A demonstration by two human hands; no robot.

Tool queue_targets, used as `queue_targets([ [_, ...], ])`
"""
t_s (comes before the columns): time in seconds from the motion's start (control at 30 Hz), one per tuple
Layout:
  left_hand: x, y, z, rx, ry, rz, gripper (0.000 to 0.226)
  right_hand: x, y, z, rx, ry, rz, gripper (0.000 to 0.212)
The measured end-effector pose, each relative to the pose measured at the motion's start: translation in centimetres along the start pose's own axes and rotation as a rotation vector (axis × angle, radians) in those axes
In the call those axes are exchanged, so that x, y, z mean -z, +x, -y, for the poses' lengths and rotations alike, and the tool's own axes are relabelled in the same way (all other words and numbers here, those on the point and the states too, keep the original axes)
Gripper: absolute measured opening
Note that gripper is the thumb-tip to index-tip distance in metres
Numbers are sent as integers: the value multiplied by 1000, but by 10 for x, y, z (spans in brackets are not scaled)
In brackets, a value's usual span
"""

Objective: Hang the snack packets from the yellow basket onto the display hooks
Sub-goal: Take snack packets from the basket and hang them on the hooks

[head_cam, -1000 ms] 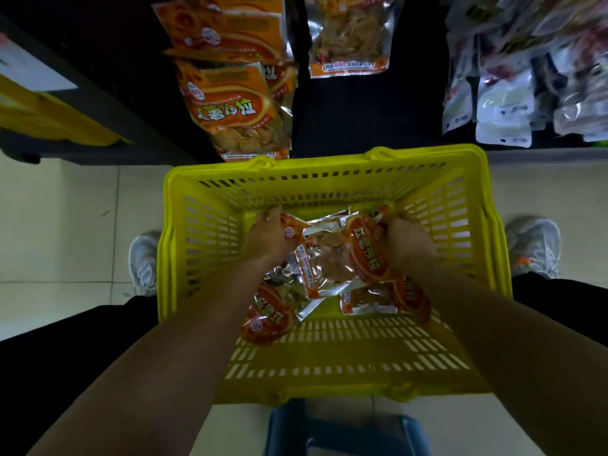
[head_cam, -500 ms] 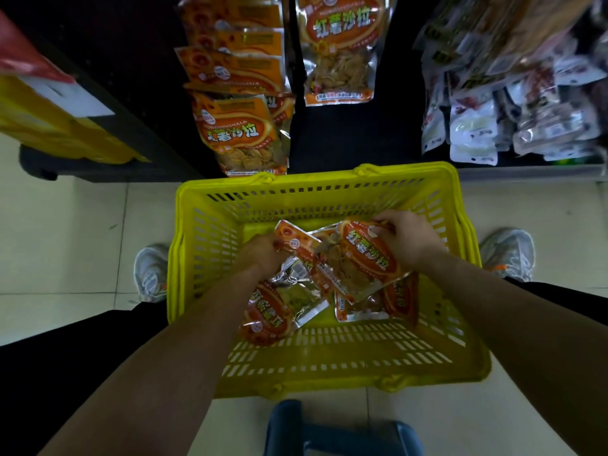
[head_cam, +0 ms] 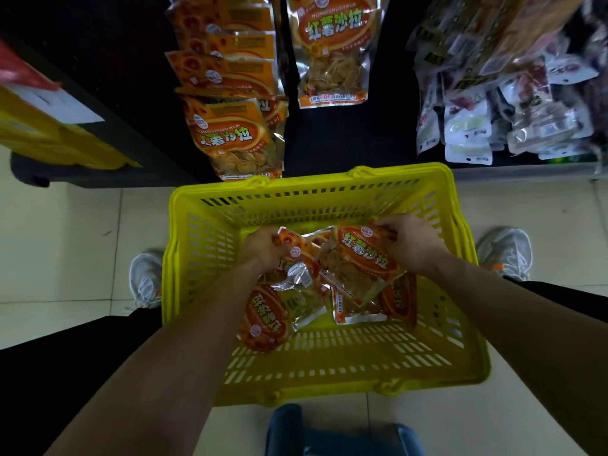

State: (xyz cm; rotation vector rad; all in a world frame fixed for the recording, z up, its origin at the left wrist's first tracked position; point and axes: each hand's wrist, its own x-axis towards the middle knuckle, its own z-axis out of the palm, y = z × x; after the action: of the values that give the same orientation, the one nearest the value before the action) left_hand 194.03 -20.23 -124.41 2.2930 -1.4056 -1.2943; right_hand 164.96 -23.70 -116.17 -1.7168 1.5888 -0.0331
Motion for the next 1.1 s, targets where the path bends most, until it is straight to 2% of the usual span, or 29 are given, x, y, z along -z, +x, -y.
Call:
queue_targets([
  [0.1, 31, -13, -16, -54, 14, 11, 14, 21, 0, 16, 43, -19, -27, 25],
  [0.23, 35, -23, -23, -94, 73, 80, 20, 21, -3, 18, 72, -148, 92, 23],
  [0.4, 86, -74, -59, -217, 58, -7, 19, 57, -37, 58, 184, -212, 27, 24],
  [0.5, 124, -117, -89, -321, 37, -49, 19, 91, -64, 85, 229, -236, -9, 17],
  [0.6, 159, -153, -112, -411, -72, -126, 6, 122, -91, 110, 261, -232, -49, 22],
  [0.7, 185, -183, -129, -470, -180, -186, 6, 147, -111, 131, 259, -239, -99, 30],
  [0.97, 197, -218, -141, -547, -246, -289, 11, 171, -127, 129, 206, 21, -175, 30],
  [1.1, 193, -210, -149, -529, -211, -336, 8, 176, -123, 137, 376, -100, -126, 19],
])
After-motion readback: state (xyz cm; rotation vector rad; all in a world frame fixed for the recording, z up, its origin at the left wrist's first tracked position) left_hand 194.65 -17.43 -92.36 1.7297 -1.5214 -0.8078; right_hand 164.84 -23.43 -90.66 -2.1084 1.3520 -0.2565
